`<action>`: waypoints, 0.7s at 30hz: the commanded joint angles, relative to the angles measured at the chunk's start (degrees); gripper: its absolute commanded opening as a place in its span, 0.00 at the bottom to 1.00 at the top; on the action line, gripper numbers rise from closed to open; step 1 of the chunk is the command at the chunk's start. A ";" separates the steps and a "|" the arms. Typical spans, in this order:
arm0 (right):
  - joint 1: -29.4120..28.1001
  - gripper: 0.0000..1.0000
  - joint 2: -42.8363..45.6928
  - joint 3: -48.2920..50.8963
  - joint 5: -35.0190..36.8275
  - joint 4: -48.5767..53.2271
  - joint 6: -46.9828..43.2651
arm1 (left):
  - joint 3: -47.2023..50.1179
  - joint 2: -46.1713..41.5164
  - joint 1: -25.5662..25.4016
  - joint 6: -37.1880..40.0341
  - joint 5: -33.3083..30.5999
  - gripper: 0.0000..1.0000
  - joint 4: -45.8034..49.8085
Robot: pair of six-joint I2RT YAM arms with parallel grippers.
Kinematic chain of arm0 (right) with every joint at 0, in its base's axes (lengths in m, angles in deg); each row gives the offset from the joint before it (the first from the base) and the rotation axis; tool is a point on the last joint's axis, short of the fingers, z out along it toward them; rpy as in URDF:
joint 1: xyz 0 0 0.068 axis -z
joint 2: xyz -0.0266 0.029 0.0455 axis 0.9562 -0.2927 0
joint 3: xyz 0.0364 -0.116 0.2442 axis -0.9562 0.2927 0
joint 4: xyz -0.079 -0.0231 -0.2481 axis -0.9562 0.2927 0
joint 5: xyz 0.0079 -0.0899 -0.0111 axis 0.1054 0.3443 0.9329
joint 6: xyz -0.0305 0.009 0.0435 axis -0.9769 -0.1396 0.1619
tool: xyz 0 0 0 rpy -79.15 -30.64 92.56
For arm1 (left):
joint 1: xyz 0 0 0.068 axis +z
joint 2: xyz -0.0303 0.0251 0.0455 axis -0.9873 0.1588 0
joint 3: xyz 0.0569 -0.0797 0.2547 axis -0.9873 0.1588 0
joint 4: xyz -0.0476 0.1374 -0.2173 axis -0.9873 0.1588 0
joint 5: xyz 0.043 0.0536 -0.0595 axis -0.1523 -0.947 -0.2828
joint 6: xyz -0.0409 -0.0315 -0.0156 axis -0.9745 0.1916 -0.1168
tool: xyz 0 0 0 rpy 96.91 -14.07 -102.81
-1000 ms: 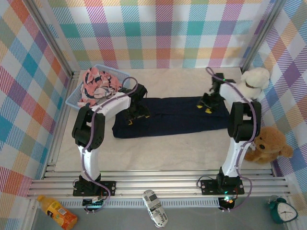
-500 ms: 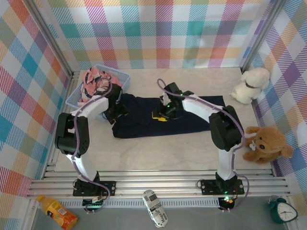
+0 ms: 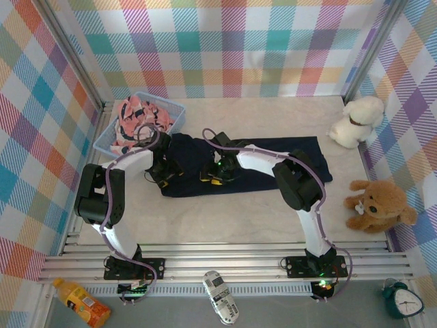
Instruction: Fold and stack the mixed laundry pile
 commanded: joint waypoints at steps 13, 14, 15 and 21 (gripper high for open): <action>0.34 0.05 0.31 -4.66 8.53 3.48 2.15 | 2.12 1.04 -0.61 -1.85 0.49 0.19 -4.30; 0.49 0.00 1.47 -4.40 9.36 4.15 1.08 | 1.93 1.25 -0.58 -1.51 0.00 0.06 -3.53; 0.64 0.00 2.42 -4.18 10.29 5.22 0.24 | 1.70 1.12 -0.51 -1.27 -0.36 0.01 -2.88; 2.82 0.00 9.44 2.40 14.42 7.17 -2.26 | -0.66 -1.84 -0.41 0.63 -3.01 0.00 1.50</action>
